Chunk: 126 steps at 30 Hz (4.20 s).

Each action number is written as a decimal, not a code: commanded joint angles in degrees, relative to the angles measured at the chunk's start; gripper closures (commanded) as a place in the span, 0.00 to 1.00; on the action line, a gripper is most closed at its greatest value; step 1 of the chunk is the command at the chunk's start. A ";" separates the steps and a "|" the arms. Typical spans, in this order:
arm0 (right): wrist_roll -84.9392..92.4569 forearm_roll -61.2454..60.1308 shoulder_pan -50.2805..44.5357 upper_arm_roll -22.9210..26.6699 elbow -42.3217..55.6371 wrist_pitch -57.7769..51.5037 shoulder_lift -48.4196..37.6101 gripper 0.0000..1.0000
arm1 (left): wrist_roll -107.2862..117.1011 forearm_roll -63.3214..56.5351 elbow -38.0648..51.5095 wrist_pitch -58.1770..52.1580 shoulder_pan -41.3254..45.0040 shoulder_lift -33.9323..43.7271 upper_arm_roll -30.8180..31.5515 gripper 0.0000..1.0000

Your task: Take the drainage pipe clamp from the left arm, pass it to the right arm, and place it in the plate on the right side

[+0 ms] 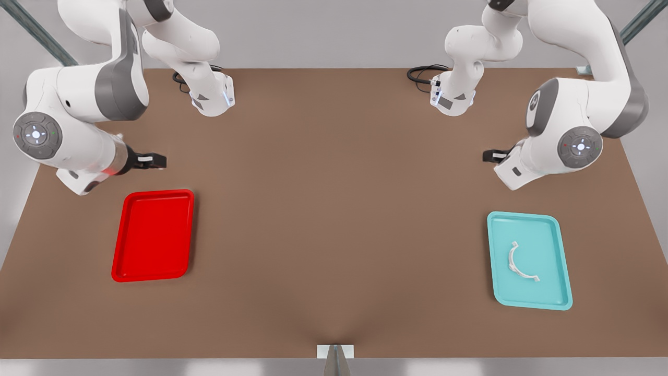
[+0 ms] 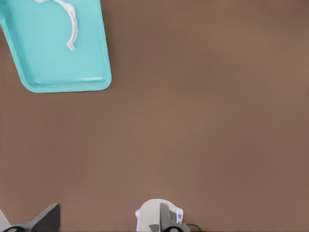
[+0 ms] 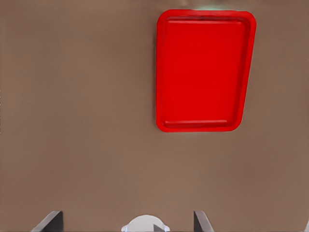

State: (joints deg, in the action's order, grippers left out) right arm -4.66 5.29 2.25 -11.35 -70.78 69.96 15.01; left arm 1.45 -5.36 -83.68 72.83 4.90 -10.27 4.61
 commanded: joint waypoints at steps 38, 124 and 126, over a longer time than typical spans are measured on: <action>-6.15 0.25 0.83 -0.86 -2.52 18.89 0.28 0.00 | 46.98 8.18 4.32 64.89 -12.98 -41.41 -9.62 0.00; -21.62 -0.45 -19.82 -0.86 1.08 28.47 7.14 0.00 | 209.49 27.69 11.79 73.95 40.89 -31.31 -8.22 0.79; -21.62 0.69 -20.35 -0.86 1.08 29.35 8.19 0.00 | 209.49 27.69 11.79 73.95 40.90 -31.39 -8.22 0.79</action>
State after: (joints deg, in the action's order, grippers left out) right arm -14.99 5.26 -17.90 -12.21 -69.72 96.59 22.94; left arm 166.00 22.63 -71.93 145.71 45.71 -41.72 -3.60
